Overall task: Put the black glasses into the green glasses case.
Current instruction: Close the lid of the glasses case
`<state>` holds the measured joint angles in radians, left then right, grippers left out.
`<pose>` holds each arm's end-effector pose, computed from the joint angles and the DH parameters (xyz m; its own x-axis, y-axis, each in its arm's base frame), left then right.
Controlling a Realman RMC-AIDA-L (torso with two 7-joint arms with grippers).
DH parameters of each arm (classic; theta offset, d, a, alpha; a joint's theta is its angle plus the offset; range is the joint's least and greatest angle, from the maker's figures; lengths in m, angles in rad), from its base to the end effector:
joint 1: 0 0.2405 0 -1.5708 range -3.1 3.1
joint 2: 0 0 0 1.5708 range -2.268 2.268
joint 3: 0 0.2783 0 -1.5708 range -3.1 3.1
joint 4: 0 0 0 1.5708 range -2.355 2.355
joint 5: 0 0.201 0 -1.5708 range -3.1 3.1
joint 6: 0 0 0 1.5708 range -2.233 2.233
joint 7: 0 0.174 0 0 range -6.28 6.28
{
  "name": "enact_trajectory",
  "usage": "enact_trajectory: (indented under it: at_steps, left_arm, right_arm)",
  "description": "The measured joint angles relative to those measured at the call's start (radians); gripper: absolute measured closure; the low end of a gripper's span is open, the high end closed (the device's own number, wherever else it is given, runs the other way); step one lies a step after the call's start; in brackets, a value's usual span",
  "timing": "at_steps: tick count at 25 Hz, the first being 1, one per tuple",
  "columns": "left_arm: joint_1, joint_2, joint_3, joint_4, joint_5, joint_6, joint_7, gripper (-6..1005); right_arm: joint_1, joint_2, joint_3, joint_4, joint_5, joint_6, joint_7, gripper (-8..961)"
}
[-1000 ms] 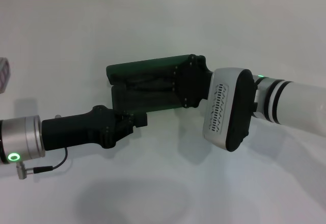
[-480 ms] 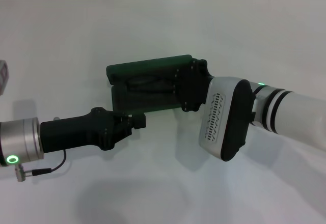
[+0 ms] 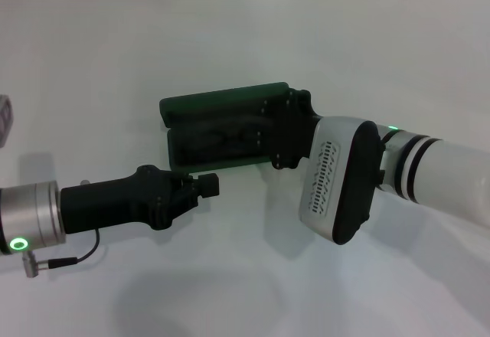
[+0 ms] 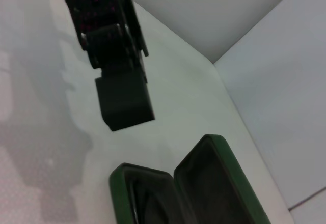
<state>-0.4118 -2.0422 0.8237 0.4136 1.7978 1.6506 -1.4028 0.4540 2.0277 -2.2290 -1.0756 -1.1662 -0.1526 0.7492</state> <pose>-0.2819 0.2800 -0.0574 0.5703 0.5586 0.6023 0.6154 -0.7762 0.1372 0.1625 0.3560 -0.1566 0.9046 0.4169 0.0889 0.3768 -0.6844 -0.6242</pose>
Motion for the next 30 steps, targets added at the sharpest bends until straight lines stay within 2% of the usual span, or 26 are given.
enact_trajectory:
  at_steps: [9, 15, 19, 23, 26, 29, 30]
  left_arm:
    - [0.004, 0.000, 0.000, 0.004, 0.000, 0.000, 0.000, 1000]
    - [0.007, 0.008, -0.006, 0.007, -0.001, -0.006, -0.001, 1000]
    - [0.030, 0.021, -0.008, 0.008, -0.008, -0.010, -0.001, 1000]
    - [0.033, 0.029, -0.009, 0.009, -0.008, -0.029, -0.001, 1000]
    - [0.009, 0.025, -0.009, 0.010, -0.007, -0.054, -0.001, 1000]
    - [-0.010, 0.021, -0.009, 0.010, -0.005, -0.084, -0.001, 1000]
    - [-0.013, 0.020, -0.009, 0.010, -0.005, -0.097, -0.001, 999]
  right_arm:
    - [-0.015, -0.002, 0.006, -0.008, 0.020, -0.017, 0.005, 782]
    - [-0.129, -0.011, 0.100, -0.047, 0.069, -0.191, 0.011, 753]
    - [-0.198, -0.013, 0.229, -0.048, 0.069, -0.373, 0.089, 733]
    - [-0.237, -0.020, 0.449, 0.040, 0.070, -0.661, 0.230, 713]
    - [-0.236, -0.020, 0.649, 0.184, 0.069, -0.889, 0.309, 699]
    - [-0.194, -0.024, 0.831, 0.361, 0.065, -1.068, 0.329, 684]
    - [-0.165, -0.032, 0.907, 0.445, 0.052, -1.139, 0.327, 679]
